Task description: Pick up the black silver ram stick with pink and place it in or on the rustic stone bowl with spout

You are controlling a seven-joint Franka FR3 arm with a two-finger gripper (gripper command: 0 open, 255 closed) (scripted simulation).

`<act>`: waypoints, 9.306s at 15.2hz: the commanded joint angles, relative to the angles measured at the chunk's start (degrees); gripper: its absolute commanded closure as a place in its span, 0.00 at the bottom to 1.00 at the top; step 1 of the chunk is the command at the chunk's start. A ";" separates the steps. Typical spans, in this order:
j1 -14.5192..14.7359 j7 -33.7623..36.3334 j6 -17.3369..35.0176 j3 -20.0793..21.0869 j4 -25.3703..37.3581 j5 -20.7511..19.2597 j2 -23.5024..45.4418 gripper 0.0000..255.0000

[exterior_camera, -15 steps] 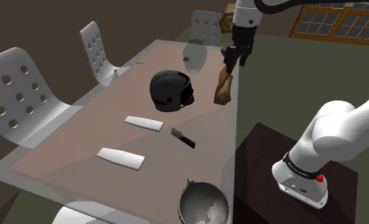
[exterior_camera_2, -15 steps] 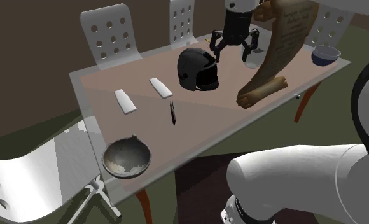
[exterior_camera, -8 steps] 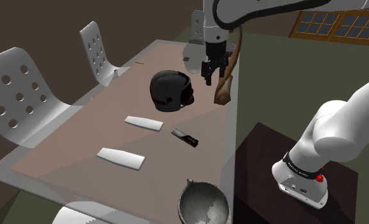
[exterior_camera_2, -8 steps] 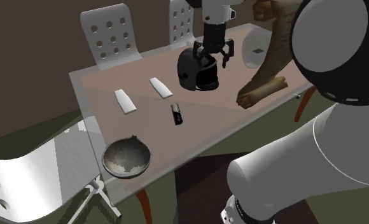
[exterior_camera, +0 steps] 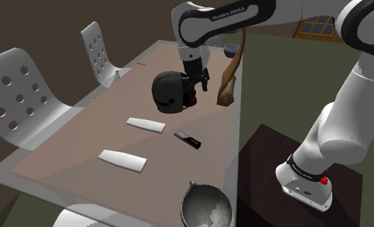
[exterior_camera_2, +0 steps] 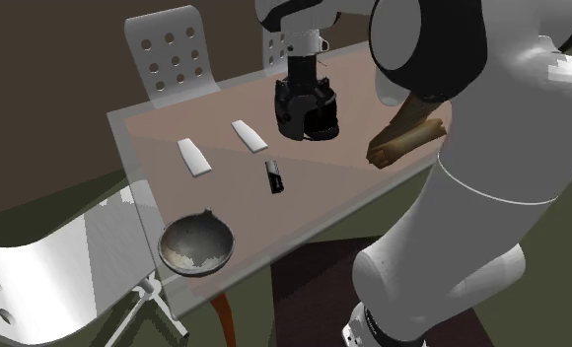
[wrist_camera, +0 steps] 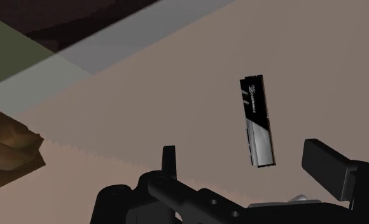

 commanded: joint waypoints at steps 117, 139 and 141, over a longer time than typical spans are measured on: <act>16.47 21.44 28.35 12.77 -30.05 1.57 -20.51 1.00; 24.64 41.57 34.91 26.84 -32.88 4.23 -17.53 1.00; 24.51 41.98 36.63 27.14 -33.61 3.73 -16.44 1.00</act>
